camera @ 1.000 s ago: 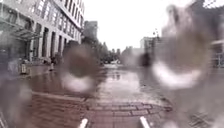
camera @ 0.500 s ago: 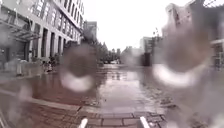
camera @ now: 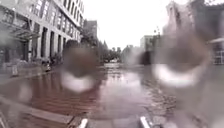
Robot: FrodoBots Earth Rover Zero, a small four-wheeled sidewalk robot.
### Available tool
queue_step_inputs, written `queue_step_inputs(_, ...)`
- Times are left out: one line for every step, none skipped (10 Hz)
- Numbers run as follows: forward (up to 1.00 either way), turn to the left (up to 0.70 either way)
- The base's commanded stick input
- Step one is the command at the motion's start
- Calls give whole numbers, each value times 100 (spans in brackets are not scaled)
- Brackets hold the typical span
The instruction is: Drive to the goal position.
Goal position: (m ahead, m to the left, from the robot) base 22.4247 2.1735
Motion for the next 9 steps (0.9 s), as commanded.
queue_step_inputs(70,0)
queue_step_inputs(70,0)
queue_step_inputs(70,0)
queue_step_inputs(70,0)
queue_step_inputs(70,0)
queue_step_inputs(70,0)
queue_step_inputs(70,0)
queue_step_inputs(70,0)
queue_step_inputs(70,0)
